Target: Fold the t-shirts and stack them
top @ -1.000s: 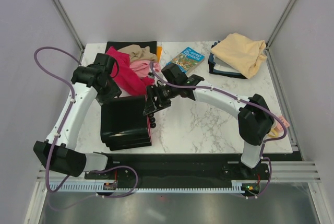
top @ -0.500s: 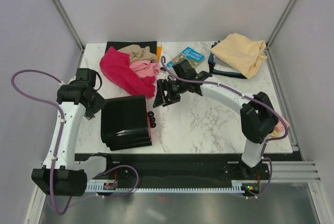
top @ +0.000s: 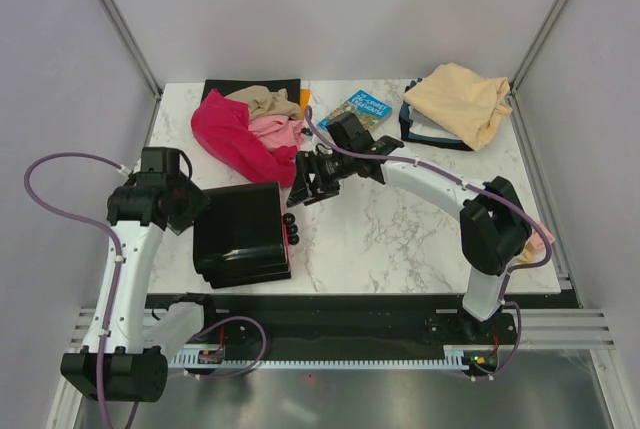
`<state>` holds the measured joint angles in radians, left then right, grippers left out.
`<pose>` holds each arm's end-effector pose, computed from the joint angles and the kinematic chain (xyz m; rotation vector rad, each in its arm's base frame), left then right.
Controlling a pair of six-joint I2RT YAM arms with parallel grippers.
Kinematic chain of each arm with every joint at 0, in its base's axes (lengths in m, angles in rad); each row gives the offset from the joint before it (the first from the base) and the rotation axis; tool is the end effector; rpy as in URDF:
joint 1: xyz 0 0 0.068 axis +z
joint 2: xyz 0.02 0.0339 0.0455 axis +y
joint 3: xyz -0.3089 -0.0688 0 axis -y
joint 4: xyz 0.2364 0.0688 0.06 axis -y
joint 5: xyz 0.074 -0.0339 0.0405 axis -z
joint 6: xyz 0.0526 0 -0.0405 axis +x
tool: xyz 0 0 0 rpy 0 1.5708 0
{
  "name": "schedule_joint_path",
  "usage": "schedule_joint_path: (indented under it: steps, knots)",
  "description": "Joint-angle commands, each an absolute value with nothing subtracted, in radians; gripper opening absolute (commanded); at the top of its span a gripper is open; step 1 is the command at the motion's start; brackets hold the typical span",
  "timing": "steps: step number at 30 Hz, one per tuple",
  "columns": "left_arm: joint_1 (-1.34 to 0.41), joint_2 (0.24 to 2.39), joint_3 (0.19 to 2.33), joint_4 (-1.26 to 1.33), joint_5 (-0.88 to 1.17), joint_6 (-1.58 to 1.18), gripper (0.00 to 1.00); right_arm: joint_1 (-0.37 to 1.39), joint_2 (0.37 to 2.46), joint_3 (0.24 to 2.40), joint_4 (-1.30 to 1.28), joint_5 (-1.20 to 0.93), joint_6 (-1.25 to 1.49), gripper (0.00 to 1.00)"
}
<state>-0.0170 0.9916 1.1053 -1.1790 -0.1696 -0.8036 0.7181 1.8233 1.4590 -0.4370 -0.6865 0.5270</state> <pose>0.1401 0.0065 0.3483 -1.0538 2.3902 -0.0655 0.2938 0.3009 0.3021 -0.6160 2.5251 1.3542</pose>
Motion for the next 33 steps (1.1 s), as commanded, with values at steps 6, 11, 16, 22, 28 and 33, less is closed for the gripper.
schedule_joint_path:
  steps: [6,11,16,22,28,33]
  knots:
    - [-0.020,1.031,0.977,-1.388,-0.070,-0.715,0.59,0.785,1.882,1.555,-0.353,-0.744,0.565,0.74]
    - [-0.018,1.043,0.957,-1.373,-0.054,-0.704,0.59,0.798,1.916,1.577,-0.354,-0.759,0.571,0.74]
    - [-0.032,1.068,0.925,-1.276,0.054,-0.687,0.57,0.798,1.908,1.575,-0.360,-0.730,0.571,0.73]
    - [-0.172,1.187,1.023,-1.200,0.068,-0.712,0.57,0.798,1.896,1.571,-0.373,-0.690,0.565,0.73]
    - [-0.421,1.437,1.199,-1.144,0.055,-0.735,0.57,0.778,1.853,1.542,-0.396,-0.620,0.561,0.73]
    - [-0.512,1.610,1.339,-1.109,0.057,-0.729,0.57,0.738,1.796,1.477,-0.431,-0.551,0.549,0.73]
